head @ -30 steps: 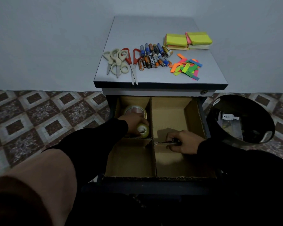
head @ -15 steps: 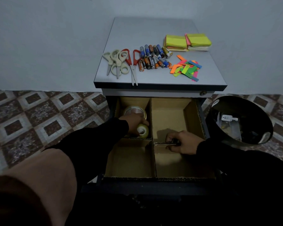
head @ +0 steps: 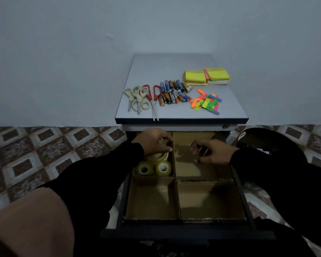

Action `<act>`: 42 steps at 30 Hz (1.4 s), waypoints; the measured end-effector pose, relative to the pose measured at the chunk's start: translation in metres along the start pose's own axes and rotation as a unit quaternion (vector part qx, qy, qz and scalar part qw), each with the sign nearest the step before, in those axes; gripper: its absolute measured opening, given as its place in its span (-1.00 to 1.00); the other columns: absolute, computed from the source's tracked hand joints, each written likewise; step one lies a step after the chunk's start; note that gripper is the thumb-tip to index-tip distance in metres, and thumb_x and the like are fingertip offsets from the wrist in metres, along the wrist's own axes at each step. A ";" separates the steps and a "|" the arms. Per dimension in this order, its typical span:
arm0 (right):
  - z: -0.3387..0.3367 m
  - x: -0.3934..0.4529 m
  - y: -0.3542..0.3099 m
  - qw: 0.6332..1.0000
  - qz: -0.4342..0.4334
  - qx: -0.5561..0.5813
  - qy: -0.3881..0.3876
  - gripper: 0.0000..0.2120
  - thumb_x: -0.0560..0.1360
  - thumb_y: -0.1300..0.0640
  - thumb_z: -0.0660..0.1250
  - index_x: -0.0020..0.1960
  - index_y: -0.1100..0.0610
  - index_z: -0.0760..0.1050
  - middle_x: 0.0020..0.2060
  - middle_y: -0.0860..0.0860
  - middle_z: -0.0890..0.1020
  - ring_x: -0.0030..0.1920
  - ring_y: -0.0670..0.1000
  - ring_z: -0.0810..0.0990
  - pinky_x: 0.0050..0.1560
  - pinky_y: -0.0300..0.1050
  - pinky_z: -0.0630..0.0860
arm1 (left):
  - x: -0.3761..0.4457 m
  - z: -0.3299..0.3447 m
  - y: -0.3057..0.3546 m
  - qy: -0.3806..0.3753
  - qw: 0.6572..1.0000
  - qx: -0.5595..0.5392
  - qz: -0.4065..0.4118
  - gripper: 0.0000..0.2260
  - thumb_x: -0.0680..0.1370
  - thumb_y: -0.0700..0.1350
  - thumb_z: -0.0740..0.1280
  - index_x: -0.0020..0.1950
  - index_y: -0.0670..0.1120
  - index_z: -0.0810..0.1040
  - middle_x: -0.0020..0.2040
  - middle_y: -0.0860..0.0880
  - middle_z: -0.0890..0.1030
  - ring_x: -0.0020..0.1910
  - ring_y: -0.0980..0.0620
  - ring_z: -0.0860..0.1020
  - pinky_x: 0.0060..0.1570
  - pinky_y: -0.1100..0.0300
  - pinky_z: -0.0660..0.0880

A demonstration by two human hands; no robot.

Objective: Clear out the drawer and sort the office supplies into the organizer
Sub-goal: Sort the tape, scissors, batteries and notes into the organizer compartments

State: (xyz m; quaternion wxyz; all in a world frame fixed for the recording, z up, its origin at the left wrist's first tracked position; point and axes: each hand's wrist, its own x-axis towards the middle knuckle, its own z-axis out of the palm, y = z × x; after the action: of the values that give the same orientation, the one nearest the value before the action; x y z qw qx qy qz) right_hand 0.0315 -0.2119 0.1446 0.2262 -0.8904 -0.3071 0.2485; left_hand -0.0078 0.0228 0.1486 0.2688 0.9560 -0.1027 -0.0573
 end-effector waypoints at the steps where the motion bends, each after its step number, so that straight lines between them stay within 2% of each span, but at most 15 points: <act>1: -0.010 0.002 -0.004 1.000 -0.001 -0.007 0.011 -0.69 0.46 0.14 0.39 0.18 0.05 0.44 0.05 -0.03 0.57 0.06 -0.03 0.56 0.18 -0.10 0.48 | 0.001 -0.008 0.005 0.010 1.000 -0.008 -0.001 -0.70 0.44 -0.05 0.45 0.15 -0.05 0.59 0.05 -0.04 0.60 -0.02 0.04 0.55 0.07 0.10 0.51; 6: -0.064 0.015 -0.027 0.996 -0.033 -0.051 0.059 -0.73 0.46 0.16 0.38 0.11 0.00 0.41 0.03 -0.04 0.56 0.01 -0.04 0.54 0.09 -0.22 0.44 | 0.018 -0.048 0.022 0.043 0.999 0.005 0.015 -0.68 0.45 -0.05 0.44 0.19 -0.06 0.58 0.09 -0.02 0.61 0.01 0.06 0.56 0.08 0.16 0.51; 11: -0.109 0.035 -0.041 0.987 -0.060 -0.081 0.128 -0.79 0.45 0.19 0.40 0.06 0.13 0.47 -0.04 -0.02 0.59 -0.07 -0.02 0.59 0.04 -0.15 0.50 | 0.048 -0.077 0.023 0.089 0.994 0.055 0.011 -0.68 0.44 0.00 0.45 0.16 -0.04 0.59 0.10 -0.01 0.61 0.04 0.05 0.55 0.06 0.17 0.48; 14: -0.128 0.053 -0.042 0.981 -0.073 -0.098 0.152 -0.80 0.43 0.27 0.39 0.04 0.19 0.49 -0.03 0.00 0.58 -0.11 0.01 0.59 -0.08 -0.25 0.47 | 0.067 -0.090 0.018 0.110 0.990 0.086 0.002 -0.66 0.44 0.03 0.45 0.17 -0.03 0.58 0.11 -0.01 0.59 0.04 0.04 0.51 0.06 0.17 0.45; 17: -0.142 0.074 -0.040 0.975 -0.063 -0.114 0.178 -0.74 0.43 0.26 0.40 0.10 0.16 0.50 0.05 0.03 0.59 -0.06 0.06 0.60 -0.01 -0.14 0.47 | 0.089 -0.098 0.012 0.118 0.985 0.125 -0.010 -0.61 0.46 0.03 0.41 0.26 -0.01 0.52 0.19 -0.06 0.53 0.17 -0.04 0.47 0.14 0.09 0.42; 20: -0.152 0.096 -0.036 0.973 -0.047 -0.120 0.193 -0.72 0.44 0.25 0.40 0.14 0.18 0.50 0.12 0.07 0.57 -0.01 0.09 0.59 0.01 -0.14 0.45 | 0.110 -0.103 0.002 0.121 0.983 0.140 -0.022 -0.54 0.48 0.07 0.39 0.35 0.02 0.45 0.27 -0.07 0.49 0.25 -0.06 0.41 0.22 0.05 0.38; 25: -0.159 0.131 -0.027 0.972 -0.019 -0.153 0.178 -0.58 0.43 0.18 0.42 0.26 0.15 0.44 0.21 0.10 0.49 0.13 0.10 0.51 0.13 -0.08 0.40 | 0.140 -0.102 -0.016 0.125 0.977 0.168 -0.049 -0.48 0.48 0.17 0.34 0.40 0.05 0.38 0.37 -0.03 0.42 0.33 -0.08 0.36 0.27 0.04 0.30; 32: -0.167 0.162 -0.021 0.967 -0.010 -0.212 0.145 -0.44 0.46 0.09 0.40 0.41 0.09 0.31 0.33 0.09 0.41 0.31 0.09 0.35 0.27 -0.09 0.28 | 0.168 -0.096 -0.029 0.110 0.974 0.185 -0.064 -0.44 0.46 0.24 0.32 0.40 0.08 0.37 0.38 0.01 0.43 0.33 -0.04 0.38 0.29 0.01 0.24; 36: -0.168 0.172 -0.018 0.963 0.001 -0.239 0.122 -0.37 0.43 -0.02 0.40 0.44 0.05 0.28 0.34 0.08 0.40 0.32 0.11 0.30 0.26 -0.07 0.28 | 0.177 -0.095 -0.029 0.089 0.978 0.179 -0.063 -0.40 0.43 0.27 0.32 0.41 0.08 0.36 0.36 0.01 0.44 0.33 -0.03 0.38 0.29 0.02 0.21; 42: -0.165 0.180 -0.017 0.957 -0.021 -0.263 0.120 -0.34 0.41 -0.14 0.38 0.44 -0.03 0.27 0.35 0.02 0.38 0.31 0.12 0.26 0.27 -0.03 0.27 | 0.183 -0.092 -0.033 0.096 0.982 0.152 -0.055 -0.39 0.41 0.28 0.33 0.40 0.08 0.38 0.32 0.00 0.46 0.30 -0.03 0.39 0.27 0.03 0.19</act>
State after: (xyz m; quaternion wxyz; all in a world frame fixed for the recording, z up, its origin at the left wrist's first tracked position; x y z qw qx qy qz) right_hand 0.2439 -0.1222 0.2268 0.0247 -0.9352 -0.3504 0.0458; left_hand 0.1911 0.0544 0.1995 0.1255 0.9909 -0.0308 0.0365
